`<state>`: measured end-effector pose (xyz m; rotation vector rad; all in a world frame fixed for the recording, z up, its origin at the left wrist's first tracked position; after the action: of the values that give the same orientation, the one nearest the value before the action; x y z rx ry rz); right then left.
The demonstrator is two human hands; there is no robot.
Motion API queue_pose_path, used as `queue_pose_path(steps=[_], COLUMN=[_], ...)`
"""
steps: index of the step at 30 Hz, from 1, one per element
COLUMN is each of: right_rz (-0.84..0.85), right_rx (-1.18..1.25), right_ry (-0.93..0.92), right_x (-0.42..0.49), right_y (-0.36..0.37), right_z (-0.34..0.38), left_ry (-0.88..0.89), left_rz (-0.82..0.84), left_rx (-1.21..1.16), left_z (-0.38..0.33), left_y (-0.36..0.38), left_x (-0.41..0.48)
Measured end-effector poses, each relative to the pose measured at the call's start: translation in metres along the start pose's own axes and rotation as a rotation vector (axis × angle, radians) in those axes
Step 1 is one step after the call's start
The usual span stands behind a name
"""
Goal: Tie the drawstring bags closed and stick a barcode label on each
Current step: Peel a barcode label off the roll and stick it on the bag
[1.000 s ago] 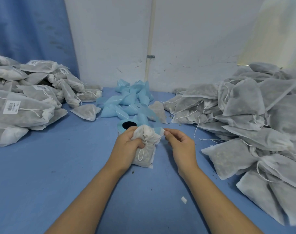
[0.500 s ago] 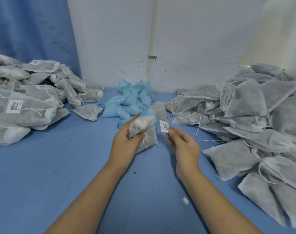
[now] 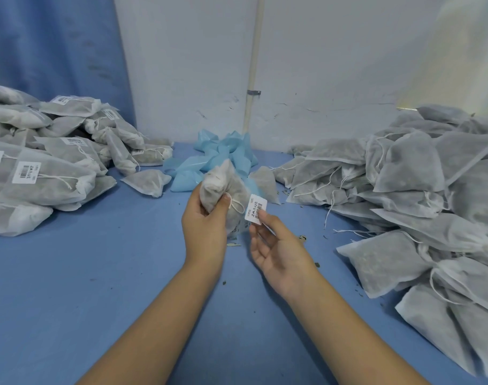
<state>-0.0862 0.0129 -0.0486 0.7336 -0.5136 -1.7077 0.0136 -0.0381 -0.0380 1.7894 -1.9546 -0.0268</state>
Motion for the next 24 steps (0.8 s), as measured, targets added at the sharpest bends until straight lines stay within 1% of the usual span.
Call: queue_pose_path(steps=[8, 15, 18, 20, 24], right_rz=[0.016, 0.003, -0.014, 0.006, 0.069], right_rx=[-0.040, -0.335, -0.397, -0.414, -0.419], right_ry=[-0.003, -0.045, -0.099, -0.152, -0.249], right_x=[-0.0010, -0.0009, 0.0003, 0.0013, 0.0025], right_y=[0.0017, -0.0002, -0.0024, -0.0037, -0.0058], right_z=[-0.0041, -0.0011, -0.0014, -0.0016, 0.0022], left_ry=[-0.006, 0.011, -0.013, -0.049, -0.119], left_rz=[0.074, 0.139, 0.155, 0.174, 0.222], left_rx=[-0.053, -0.048, -0.073, -0.067, 0.028], left_z=[-0.0005, -0.0006, -0.0018, -0.0016, 0.0000], left_y=[0.0081, 0.0086, 0.0076, 0.0058, 0.0028], left_x=[-0.0034, -0.0018, 0.0007, 0.0014, 0.0027])
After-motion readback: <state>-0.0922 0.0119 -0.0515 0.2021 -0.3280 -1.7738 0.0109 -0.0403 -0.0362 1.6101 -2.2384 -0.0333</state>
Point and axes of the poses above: each hand's wrist, its own x-axis towards the middle knuckle, its own y-axis out of the palm, z = x × y, the point moved 2 cm from there along x, towards the middle knuckle, and after that the axes turned 11 degrees about z, right-handed, at the moved point
